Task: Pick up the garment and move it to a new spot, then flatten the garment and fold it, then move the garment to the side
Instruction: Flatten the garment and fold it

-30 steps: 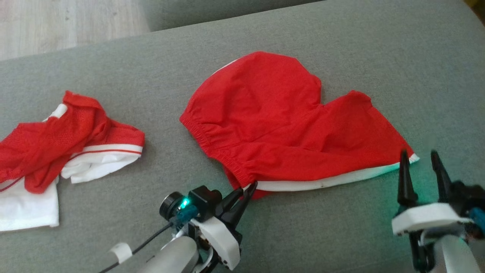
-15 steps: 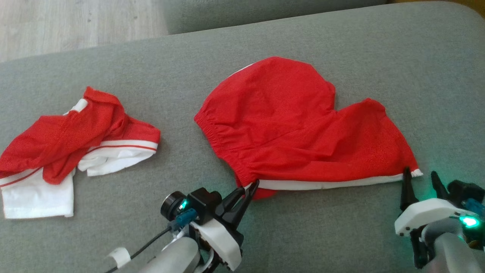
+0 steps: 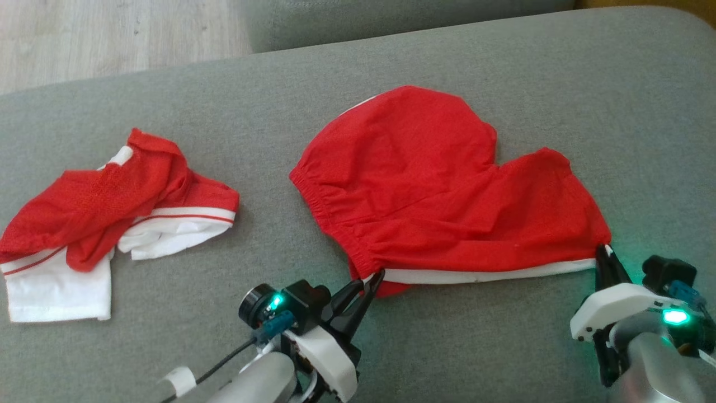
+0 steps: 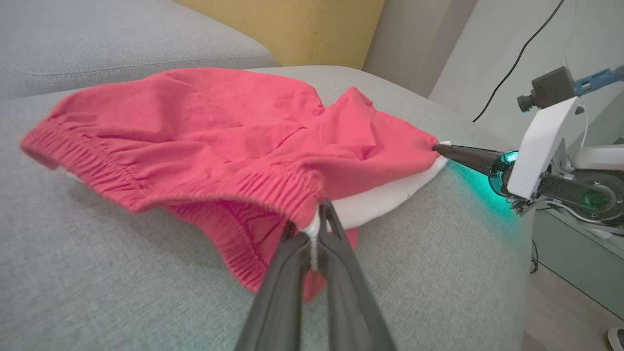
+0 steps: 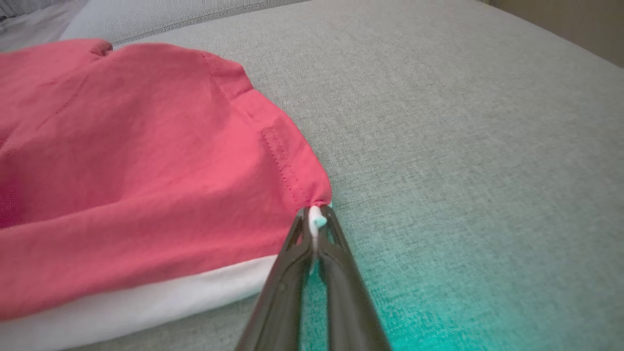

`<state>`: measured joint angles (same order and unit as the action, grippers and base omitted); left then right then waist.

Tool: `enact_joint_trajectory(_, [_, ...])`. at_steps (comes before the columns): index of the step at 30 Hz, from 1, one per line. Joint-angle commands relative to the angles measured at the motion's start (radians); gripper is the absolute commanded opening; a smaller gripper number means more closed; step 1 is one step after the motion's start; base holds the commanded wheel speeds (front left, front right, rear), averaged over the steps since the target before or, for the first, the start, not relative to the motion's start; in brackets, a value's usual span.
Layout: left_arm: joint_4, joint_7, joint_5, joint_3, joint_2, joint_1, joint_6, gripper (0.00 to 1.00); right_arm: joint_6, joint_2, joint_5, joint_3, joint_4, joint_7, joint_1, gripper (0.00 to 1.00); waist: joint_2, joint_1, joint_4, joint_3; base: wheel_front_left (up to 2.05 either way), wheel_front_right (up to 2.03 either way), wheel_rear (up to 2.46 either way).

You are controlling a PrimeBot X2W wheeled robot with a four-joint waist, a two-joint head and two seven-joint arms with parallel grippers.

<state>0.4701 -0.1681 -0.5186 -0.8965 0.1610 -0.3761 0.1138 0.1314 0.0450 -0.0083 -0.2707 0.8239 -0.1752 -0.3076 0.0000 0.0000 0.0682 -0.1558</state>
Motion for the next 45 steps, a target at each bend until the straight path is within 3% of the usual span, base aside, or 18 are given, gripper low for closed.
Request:
enact_joint_trajectory(1, [-0.03,-0.003,0.003,0.028,0.018,-0.044,-0.006,0.0,-0.001,0.005,0.019,0.035,-0.013,-0.016,-0.022,0.0,0.0,0.0,0.003,0.008,0.0,0.0,0.0])
enact_joint_trajectory(6, [-0.041,0.006,0.012,0.032,0.044,-0.065,-0.013,0.0,-0.001,0.005,0.085,0.1,-0.061,-0.041,-0.046,0.0,0.0,0.0,0.01,0.031,0.0,0.0,0.0])
enact_joint_trajectory(14, [-0.121,0.095,0.02,0.067,0.148,-0.224,0.0,0.0,-0.001,0.005,0.205,0.214,-0.274,-0.029,-0.109,0.0,0.0,0.0,0.006,0.111,0.0,0.0,0.0])
enact_joint_trajectory(21, [-0.148,0.195,-0.009,0.097,0.204,-0.468,0.013,0.0,-0.001,0.005,0.208,0.248,-0.432,0.037,-0.221,0.0,0.0,0.0,0.001,0.172,0.0,0.0,0.0])
enact_joint_trajectory(27, [-0.142,0.211,-0.038,0.097,0.218,-0.615,0.016,0.0,-0.001,0.005,0.172,0.262,-0.576,0.058,-0.277,0.0,0.0,0.0,0.006,0.211,0.0,0.0,0.0])
enact_joint_trajectory(39, [-0.325,0.324,-0.156,0.099,0.285,-0.546,0.007,0.0,-0.001,0.005,0.098,0.209,-0.866,0.195,-0.138,0.0,0.0,0.0,0.03,0.207,0.0,0.0,0.0])
enact_joint_trajectory(45, [-0.34,0.375,-0.177,0.11,0.336,-0.564,0.003,0.0,-0.001,0.005,0.075,0.214,-0.86,0.284,-0.183,0.0,0.0,0.0,0.057,0.121,0.0,0.0,0.0])
